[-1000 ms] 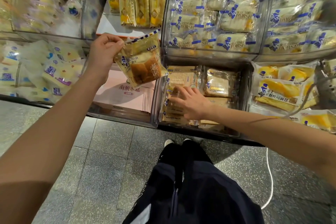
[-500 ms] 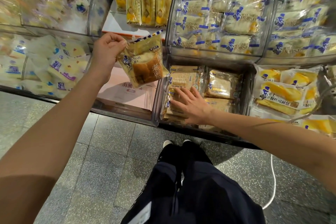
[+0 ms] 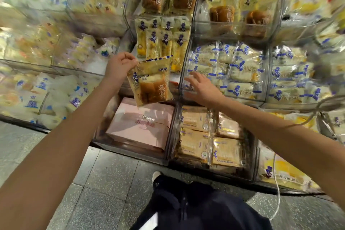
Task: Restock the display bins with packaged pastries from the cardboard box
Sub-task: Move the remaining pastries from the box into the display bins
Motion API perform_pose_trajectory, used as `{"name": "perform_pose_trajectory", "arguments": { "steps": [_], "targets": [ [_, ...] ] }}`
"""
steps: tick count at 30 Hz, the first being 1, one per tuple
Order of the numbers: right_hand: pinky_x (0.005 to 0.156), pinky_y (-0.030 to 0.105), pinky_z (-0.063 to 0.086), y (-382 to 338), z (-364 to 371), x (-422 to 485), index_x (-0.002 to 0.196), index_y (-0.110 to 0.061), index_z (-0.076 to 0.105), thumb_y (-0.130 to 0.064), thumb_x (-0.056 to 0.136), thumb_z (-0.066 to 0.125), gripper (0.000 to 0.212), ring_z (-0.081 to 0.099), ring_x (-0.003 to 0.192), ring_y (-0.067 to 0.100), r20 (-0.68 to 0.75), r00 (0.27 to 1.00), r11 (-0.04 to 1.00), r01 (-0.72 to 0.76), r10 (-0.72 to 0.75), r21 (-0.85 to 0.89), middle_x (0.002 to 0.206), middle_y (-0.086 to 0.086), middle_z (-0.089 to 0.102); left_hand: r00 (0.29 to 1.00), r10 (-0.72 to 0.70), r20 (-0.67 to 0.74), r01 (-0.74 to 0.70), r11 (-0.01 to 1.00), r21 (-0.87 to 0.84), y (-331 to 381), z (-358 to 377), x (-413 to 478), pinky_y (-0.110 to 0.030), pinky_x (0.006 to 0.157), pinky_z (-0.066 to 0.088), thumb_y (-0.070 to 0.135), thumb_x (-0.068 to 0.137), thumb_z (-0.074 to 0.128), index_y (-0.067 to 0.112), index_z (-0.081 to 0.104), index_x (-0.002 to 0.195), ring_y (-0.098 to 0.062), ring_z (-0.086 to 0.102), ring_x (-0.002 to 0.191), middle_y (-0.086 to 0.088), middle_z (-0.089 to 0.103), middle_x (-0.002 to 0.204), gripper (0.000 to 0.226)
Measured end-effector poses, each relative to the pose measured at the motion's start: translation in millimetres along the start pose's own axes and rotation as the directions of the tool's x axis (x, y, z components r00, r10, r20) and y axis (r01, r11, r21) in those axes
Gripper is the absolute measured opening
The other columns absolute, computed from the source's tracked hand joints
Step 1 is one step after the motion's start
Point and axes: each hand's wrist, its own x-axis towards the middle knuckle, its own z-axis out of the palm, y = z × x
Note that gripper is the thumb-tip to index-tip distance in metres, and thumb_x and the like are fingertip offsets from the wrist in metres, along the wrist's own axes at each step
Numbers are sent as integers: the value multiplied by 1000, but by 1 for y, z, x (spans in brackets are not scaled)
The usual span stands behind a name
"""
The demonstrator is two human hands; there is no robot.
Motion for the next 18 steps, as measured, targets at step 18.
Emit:
{"name": "perform_pose_trajectory", "arguments": {
  "steps": [18],
  "targets": [
    [109, 48, 38, -13, -110, 160, 144, -13, 43, -35, 92, 65, 61, 42, 130, 36, -329, 909, 966, -245, 257, 77, 145, 18, 41, 944, 267, 193, -250, 962, -108, 72, -64, 221, -16, 64, 48, 9, 93, 63, 22, 63, 81, -4, 61, 69, 0, 65, 81, 18]
  ]
}}
